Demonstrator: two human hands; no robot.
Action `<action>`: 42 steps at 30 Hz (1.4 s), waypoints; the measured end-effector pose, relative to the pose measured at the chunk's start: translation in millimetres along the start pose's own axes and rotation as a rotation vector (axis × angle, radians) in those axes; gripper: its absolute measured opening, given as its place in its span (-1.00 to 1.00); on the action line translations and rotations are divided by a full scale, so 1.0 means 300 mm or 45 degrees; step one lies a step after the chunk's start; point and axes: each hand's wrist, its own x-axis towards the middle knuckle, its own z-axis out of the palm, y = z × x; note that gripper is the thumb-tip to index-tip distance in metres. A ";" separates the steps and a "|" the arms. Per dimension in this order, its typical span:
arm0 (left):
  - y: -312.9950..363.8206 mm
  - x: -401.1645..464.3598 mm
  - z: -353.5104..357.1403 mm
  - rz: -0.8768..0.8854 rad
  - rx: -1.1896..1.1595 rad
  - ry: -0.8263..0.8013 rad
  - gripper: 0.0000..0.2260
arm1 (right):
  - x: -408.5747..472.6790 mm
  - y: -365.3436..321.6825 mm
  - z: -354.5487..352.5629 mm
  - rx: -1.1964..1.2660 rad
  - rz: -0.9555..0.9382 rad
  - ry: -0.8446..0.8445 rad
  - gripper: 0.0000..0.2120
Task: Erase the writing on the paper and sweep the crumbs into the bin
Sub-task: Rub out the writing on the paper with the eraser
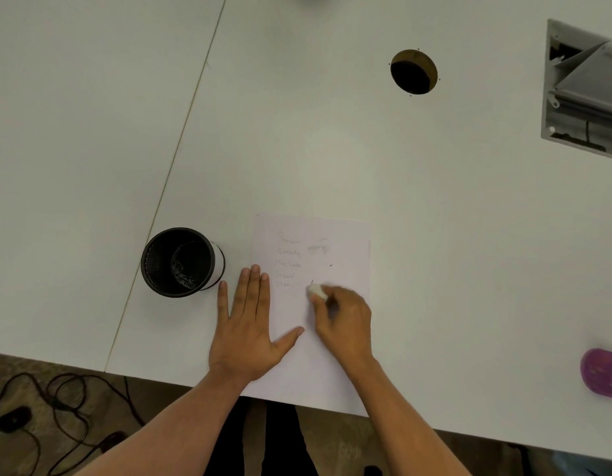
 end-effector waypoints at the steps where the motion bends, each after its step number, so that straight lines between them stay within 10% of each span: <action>1: 0.001 -0.001 0.000 0.001 0.008 -0.003 -0.07 | 0.043 0.001 -0.010 0.029 0.043 0.066 -0.82; 11: -0.002 0.000 -0.001 -0.003 -0.019 -0.014 -0.18 | -0.005 -0.061 0.075 -0.117 -0.294 -0.115 -0.84; 29: 0.000 0.001 0.001 -0.016 0.002 0.001 -0.08 | 0.207 -0.110 0.065 -0.057 -0.086 0.082 -0.77; 35: -0.004 0.002 0.004 0.006 0.018 -0.013 -0.20 | -0.013 -0.127 0.096 -0.131 -0.171 -0.183 -0.79; 42: 0.001 0.002 0.003 -0.011 -0.012 -0.004 -0.08 | 0.206 -0.127 0.059 -0.021 -0.020 0.095 -0.78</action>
